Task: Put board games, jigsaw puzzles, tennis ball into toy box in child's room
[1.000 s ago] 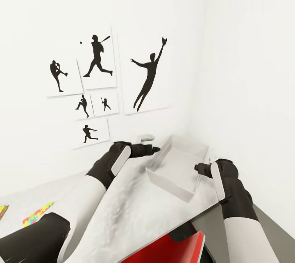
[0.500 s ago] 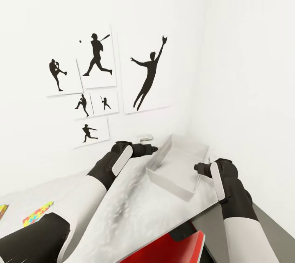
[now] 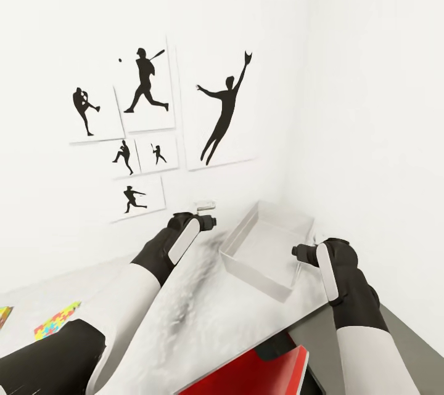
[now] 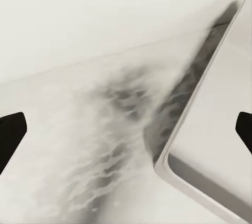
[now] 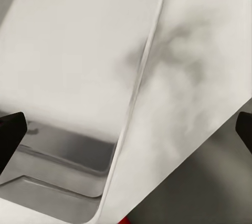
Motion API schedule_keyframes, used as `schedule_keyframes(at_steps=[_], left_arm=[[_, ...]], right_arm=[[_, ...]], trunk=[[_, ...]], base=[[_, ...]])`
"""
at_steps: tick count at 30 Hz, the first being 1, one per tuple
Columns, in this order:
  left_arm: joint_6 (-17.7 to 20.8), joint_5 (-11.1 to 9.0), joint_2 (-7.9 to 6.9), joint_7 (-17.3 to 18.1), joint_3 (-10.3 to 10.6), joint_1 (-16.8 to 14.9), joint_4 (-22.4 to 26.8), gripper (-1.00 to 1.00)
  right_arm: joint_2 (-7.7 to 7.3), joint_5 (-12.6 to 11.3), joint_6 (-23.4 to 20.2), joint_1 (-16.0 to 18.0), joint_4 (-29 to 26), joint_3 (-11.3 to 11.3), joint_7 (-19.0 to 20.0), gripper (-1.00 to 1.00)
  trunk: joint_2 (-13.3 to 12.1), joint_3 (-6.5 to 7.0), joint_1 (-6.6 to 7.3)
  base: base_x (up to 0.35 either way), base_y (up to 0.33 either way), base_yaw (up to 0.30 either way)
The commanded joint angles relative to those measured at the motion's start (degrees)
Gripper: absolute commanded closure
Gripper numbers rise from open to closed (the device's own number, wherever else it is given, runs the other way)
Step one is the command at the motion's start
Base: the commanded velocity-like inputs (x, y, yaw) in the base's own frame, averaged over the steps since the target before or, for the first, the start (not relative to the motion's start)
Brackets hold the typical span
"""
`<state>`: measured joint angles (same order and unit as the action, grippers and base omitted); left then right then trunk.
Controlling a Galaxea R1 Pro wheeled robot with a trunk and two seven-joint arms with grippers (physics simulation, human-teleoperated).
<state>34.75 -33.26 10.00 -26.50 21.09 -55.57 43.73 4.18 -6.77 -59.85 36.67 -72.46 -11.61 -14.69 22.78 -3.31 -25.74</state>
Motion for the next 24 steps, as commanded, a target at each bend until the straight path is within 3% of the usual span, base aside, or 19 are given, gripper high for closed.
schedule_keyframes(at_steps=[1, 18, 21, 23, 24], left_arm=[[0.12, -0.55, 0.0, -0.6, 0.13, -0.06, 0.07, -1.0], [0.23, -1.15, 0.0, -0.74, 2.08, -0.06, 0.43, -1.0], [-0.06, -4.37, 0.0, -0.74, 3.38, -0.06, 0.46, -1.0], [-0.82, -10.23, 0.0, -0.76, 5.36, -0.06, 0.47, -1.0], [-1.1, -11.79, 0.0, -0.77, 5.97, -0.06, 0.47, -1.0]], right_arm=[[0.04, -0.61, -0.15, 0.05, -0.05, -0.08, -0.51, -1.0], [0.04, -0.64, -0.15, 0.03, 0.01, -0.16, -0.51, -1.0], [0.04, -0.62, -0.15, 0.05, -0.01, -0.15, -0.51, -1.0], [0.04, -0.61, -0.15, 0.06, -0.01, -0.16, -0.51, -1.0], [0.04, -0.61, -0.15, 0.06, -0.02, -0.16, -0.51, -1.0]], trunk=[[0.14, -0.17, -0.04], [0.14, -1.37, -0.04], [0.14, -1.65, -0.04], [0.14, -1.84, -0.04], [0.14, -1.93, -0.04]], base=[[0.0, 0.0, 0.0], [0.0, 0.0, 0.0], [0.0, 0.0, 0.0], [0.0, 0.0, 0.0], [0.0, 0.0, 0.0]])
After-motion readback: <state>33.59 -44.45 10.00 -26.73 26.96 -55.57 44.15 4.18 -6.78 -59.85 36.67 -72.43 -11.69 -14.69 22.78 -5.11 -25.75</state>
